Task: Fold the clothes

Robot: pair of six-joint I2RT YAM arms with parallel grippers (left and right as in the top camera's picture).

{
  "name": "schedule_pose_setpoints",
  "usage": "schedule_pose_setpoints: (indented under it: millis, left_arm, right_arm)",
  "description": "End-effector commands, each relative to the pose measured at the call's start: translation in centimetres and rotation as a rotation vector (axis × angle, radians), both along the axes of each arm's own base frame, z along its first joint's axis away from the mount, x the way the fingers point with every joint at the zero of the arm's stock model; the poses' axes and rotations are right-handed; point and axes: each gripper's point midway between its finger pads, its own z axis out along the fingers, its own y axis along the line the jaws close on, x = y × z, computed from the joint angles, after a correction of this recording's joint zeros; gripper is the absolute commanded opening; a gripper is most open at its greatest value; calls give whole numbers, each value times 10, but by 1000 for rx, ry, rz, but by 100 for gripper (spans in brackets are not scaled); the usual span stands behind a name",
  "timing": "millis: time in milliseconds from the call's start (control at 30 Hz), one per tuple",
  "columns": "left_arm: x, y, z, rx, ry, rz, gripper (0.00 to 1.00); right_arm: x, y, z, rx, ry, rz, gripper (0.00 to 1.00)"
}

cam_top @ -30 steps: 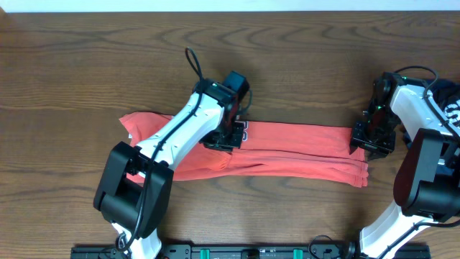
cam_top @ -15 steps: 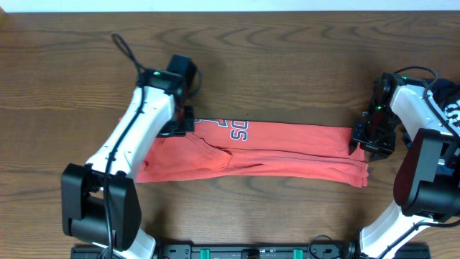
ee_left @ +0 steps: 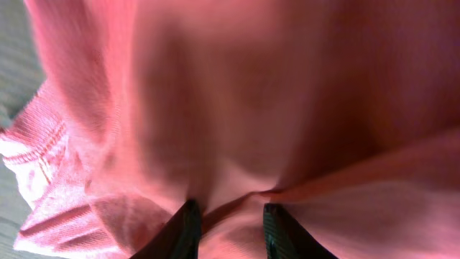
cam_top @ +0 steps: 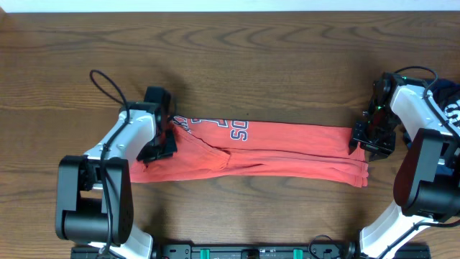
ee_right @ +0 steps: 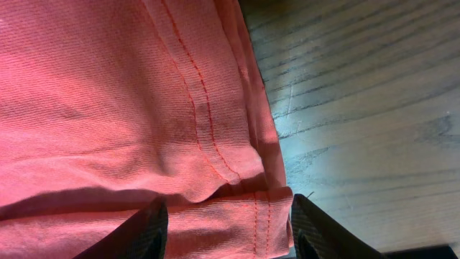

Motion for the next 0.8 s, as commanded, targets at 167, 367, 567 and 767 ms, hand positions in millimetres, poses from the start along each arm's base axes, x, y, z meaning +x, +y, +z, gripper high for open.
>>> schedule_pose_setpoints:
  millis: [167, 367, 567, 767]
  left_arm:
    - [-14, 8, -10, -9, 32, 71, 34]
    - [1, 6, 1, -16, -13, 71, 36]
    - [16, 5, 33, -23, -88, 67, 37]
    - [10, 6, 64, -29, -150, 66, 43]
  right_arm:
    - [1, -3, 4, -2, -19, 2, 61]
    - [4, 1, 3, 29, -35, 20, 61]
    - [2, 0, 1, 24, -29, 20, 61]
    - [-13, 0, -15, 13, 0, 23, 61]
